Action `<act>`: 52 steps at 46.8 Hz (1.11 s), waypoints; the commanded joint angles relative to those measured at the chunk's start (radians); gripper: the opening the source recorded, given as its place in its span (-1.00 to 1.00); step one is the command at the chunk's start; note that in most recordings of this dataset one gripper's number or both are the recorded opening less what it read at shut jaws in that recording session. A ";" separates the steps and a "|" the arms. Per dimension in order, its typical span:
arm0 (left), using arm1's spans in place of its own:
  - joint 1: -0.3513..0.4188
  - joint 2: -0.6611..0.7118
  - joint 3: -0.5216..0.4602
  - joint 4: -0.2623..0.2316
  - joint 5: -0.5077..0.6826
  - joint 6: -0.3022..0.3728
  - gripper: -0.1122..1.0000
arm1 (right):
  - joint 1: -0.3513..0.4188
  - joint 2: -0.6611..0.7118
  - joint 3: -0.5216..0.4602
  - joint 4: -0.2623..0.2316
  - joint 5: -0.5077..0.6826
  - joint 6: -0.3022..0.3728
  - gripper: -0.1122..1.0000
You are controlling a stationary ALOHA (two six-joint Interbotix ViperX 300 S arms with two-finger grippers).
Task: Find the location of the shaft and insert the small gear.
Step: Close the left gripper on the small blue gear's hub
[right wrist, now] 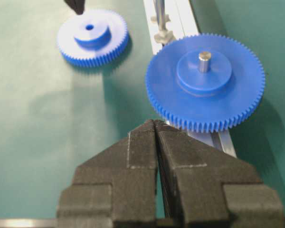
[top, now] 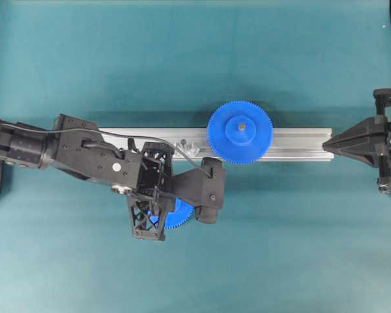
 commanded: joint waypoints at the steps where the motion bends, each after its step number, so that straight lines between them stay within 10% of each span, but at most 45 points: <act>1: -0.006 -0.017 -0.011 0.003 -0.003 0.002 -0.81 | -0.002 0.005 -0.009 0.002 -0.009 0.009 -0.73; 38: -0.005 -0.017 0.011 0.006 -0.029 0.052 -0.69 | -0.002 -0.006 -0.008 0.002 -0.003 0.011 -0.73; 52: 0.000 -0.006 0.011 0.006 -0.041 -0.011 0.47 | -0.002 -0.006 -0.002 0.002 -0.009 0.011 -0.73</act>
